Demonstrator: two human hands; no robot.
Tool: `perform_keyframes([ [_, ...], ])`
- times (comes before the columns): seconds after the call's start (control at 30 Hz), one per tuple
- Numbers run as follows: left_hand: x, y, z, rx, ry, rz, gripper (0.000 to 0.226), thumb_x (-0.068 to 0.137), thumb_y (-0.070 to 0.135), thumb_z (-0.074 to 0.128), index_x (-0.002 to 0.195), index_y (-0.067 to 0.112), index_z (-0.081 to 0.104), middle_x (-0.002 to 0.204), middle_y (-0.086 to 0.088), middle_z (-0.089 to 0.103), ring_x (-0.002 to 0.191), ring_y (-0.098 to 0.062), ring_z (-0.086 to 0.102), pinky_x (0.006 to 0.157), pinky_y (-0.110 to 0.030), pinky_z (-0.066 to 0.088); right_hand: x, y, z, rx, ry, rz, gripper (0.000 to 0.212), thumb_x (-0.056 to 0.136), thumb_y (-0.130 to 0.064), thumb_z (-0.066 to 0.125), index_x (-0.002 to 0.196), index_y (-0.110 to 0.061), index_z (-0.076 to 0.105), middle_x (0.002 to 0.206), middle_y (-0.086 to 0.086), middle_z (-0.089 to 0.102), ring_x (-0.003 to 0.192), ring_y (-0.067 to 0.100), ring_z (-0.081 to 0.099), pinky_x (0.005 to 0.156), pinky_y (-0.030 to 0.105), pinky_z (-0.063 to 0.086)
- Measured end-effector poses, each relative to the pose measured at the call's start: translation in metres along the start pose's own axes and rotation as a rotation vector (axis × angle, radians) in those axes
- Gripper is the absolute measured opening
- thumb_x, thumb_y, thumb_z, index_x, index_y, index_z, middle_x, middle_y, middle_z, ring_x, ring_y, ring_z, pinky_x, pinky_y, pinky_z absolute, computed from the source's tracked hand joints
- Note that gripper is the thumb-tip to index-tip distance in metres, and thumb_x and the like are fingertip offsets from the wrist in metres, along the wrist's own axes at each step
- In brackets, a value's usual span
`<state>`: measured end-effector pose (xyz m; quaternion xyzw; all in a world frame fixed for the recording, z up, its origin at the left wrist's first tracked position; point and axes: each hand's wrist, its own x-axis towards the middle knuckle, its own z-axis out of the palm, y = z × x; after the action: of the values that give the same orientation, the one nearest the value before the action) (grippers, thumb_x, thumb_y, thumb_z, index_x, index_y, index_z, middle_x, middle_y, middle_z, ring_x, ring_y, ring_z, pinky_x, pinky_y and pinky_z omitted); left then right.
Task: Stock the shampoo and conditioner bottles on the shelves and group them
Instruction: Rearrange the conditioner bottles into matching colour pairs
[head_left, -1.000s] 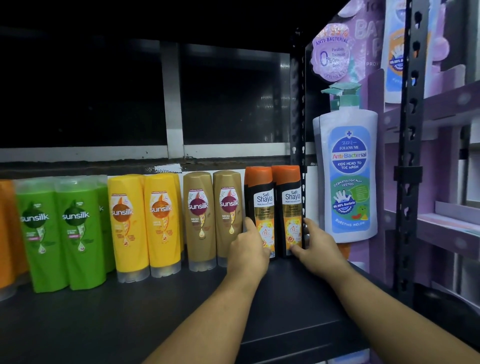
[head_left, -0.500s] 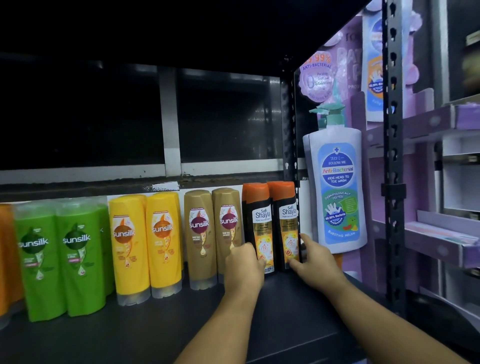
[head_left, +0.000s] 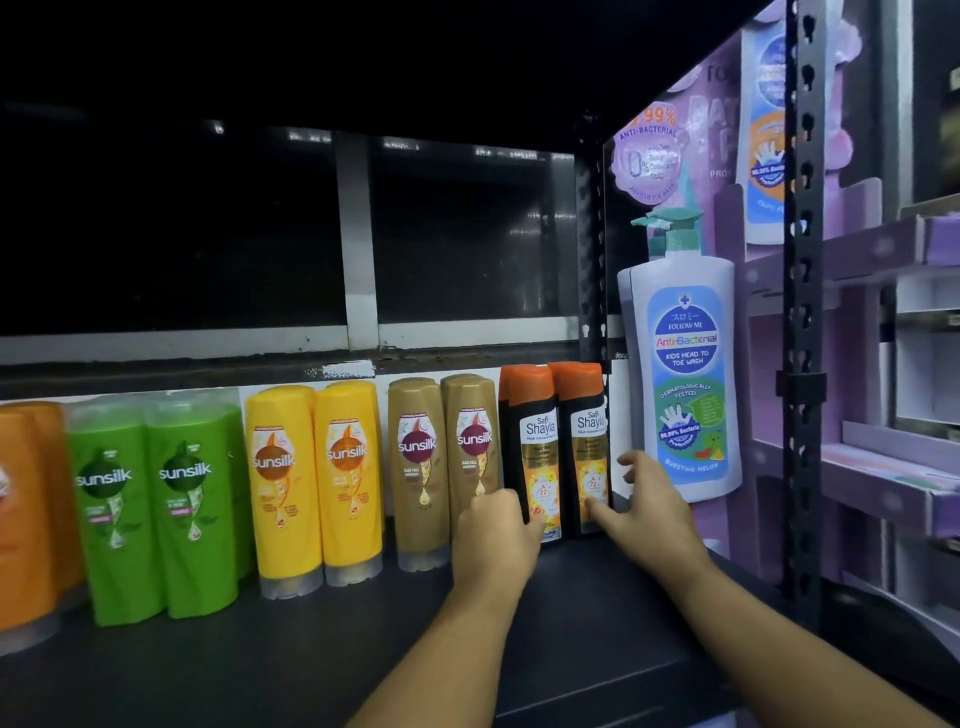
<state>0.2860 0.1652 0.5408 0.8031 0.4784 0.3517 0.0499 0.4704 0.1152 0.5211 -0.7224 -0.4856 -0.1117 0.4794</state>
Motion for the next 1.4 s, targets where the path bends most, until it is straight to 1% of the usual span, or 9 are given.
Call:
perform_keyframes([
  [0.2, -0.024, -0.039, -0.045, 0.214, -0.144, 0.264, 0.027, 0.097, 0.047, 0.063, 0.101, 0.020, 0.065, 0.098, 0.003, 0.061, 0.091, -0.018, 0.060, 0.074, -0.034, 0.052, -0.004, -0.009, -0.001, -0.159, 0.072, -0.391, 0.036, 0.091, -0.043, 0.066, 0.118, -0.022, 0.056, 0.107, -0.006, 0.059, 0.100, 0.019, 0.058, 0.080, 0.038, 0.051],
  [0.33, -0.038, -0.076, -0.070, 0.276, -0.358, 0.350, 0.050, 0.096, 0.060, 0.055, 0.134, 0.027, 0.060, 0.126, 0.007, 0.061, 0.116, -0.016, 0.057, 0.095, -0.040, 0.053, -0.020, -0.031, -0.004, -0.128, -0.168, -0.551, 0.042, 0.094, -0.047, 0.063, 0.129, -0.025, 0.057, 0.115, -0.010, 0.062, 0.106, 0.009, 0.058, 0.084, 0.025, 0.049],
  [0.43, -0.042, -0.095, -0.084, 0.213, -0.461, 0.304, 0.063, 0.095, 0.067, 0.050, 0.146, 0.030, 0.052, 0.145, 0.010, 0.055, 0.131, -0.012, 0.050, 0.108, -0.039, 0.046, -0.035, -0.052, -0.006, -0.059, -0.480, -0.508, 0.049, 0.095, -0.049, 0.061, 0.139, -0.031, 0.053, 0.132, -0.014, 0.060, 0.118, -0.002, 0.053, 0.099, 0.014, 0.043],
  [0.57, -0.047, -0.106, -0.094, 0.184, -0.546, 0.253, 0.071, 0.096, 0.069, 0.048, 0.154, 0.029, 0.044, 0.160, 0.011, 0.041, 0.145, -0.012, 0.040, 0.119, -0.037, 0.036, -0.057, -0.079, -0.004, -0.079, -0.791, -0.405, 0.057, 0.097, -0.056, 0.054, 0.149, -0.033, 0.045, 0.146, -0.015, 0.052, 0.133, 0.002, 0.047, 0.111, 0.023, 0.038],
  [0.93, -0.056, -0.118, -0.089, 0.153, -0.628, 0.203, 0.078, 0.096, 0.074, 0.041, 0.160, 0.030, 0.033, 0.170, 0.008, 0.021, 0.156, -0.013, 0.019, 0.127, -0.039, 0.020, -0.076, -0.093, 0.002, -0.207, -0.913, -0.350, 0.071, 0.099, -0.063, 0.042, 0.160, -0.030, 0.025, 0.166, -0.011, 0.025, 0.151, 0.009, 0.024, 0.121, 0.028, 0.020],
  [1.03, -0.057, -0.119, -0.090, 0.136, -0.557, 0.212, 0.069, 0.098, 0.068, 0.046, 0.154, 0.029, 0.046, 0.165, 0.006, 0.035, 0.151, -0.016, 0.033, 0.122, -0.037, 0.029, -0.075, -0.092, 0.005, -0.210, -0.903, -0.350, 0.069, 0.099, -0.062, 0.044, 0.159, -0.031, 0.030, 0.165, -0.014, 0.024, 0.151, 0.007, 0.022, 0.123, 0.028, 0.017],
  [1.13, -0.050, -0.120, -0.092, 0.045, -0.281, 0.219, 0.045, 0.099, 0.057, 0.055, 0.128, 0.027, 0.069, 0.129, 0.005, 0.069, 0.117, -0.014, 0.062, 0.100, -0.036, 0.051, -0.071, -0.095, 0.006, -0.106, -0.876, -0.342, 0.062, 0.097, -0.057, 0.054, 0.152, -0.034, 0.041, 0.157, -0.015, 0.040, 0.141, 0.004, 0.039, 0.120, 0.029, 0.030],
  [1.23, -0.035, -0.117, -0.097, -0.125, 0.036, 0.156, 0.027, 0.099, 0.046, 0.059, 0.104, 0.026, 0.075, 0.096, 0.011, 0.074, 0.091, -0.009, 0.066, 0.082, -0.036, 0.057, -0.062, -0.107, 0.008, 0.037, -0.566, -0.328, 0.056, 0.096, -0.048, 0.062, 0.146, -0.029, 0.048, 0.138, -0.019, 0.052, 0.123, 0.000, 0.049, 0.106, 0.022, 0.042],
  [1.4, -0.011, -0.095, -0.104, -0.278, 0.294, 0.185, 0.023, 0.096, 0.037, 0.065, 0.113, 0.021, 0.070, 0.101, 0.008, 0.072, 0.091, -0.007, 0.067, 0.080, -0.033, 0.059, -0.043, -0.142, 0.018, 0.265, -0.126, -0.269, 0.049, 0.094, -0.035, 0.067, 0.140, -0.027, 0.051, 0.127, -0.012, 0.064, 0.114, 0.005, 0.057, 0.097, 0.030, 0.051],
])
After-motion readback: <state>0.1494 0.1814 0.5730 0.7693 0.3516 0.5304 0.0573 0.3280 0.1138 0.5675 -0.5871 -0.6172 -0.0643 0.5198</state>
